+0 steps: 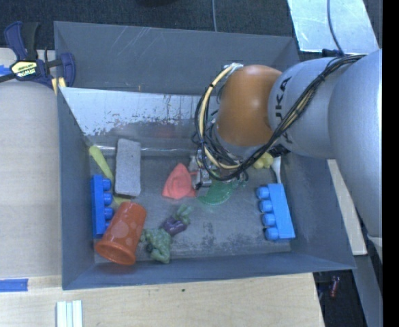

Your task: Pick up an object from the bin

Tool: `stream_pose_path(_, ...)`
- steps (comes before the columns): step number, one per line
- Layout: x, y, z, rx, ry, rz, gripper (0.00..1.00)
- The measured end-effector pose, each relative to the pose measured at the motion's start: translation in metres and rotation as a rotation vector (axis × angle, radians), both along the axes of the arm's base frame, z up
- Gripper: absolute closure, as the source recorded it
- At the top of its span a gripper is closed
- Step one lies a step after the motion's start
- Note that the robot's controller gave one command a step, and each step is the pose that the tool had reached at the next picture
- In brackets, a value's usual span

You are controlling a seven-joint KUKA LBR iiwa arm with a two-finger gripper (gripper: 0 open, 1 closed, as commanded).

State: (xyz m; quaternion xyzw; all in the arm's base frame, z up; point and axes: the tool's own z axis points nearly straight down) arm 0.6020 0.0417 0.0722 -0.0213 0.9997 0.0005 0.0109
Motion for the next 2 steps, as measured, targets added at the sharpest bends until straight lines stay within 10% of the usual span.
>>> stream_pose_path(2,-0.019,0.000,0.145,-0.001,0.006,0.047,1.00)
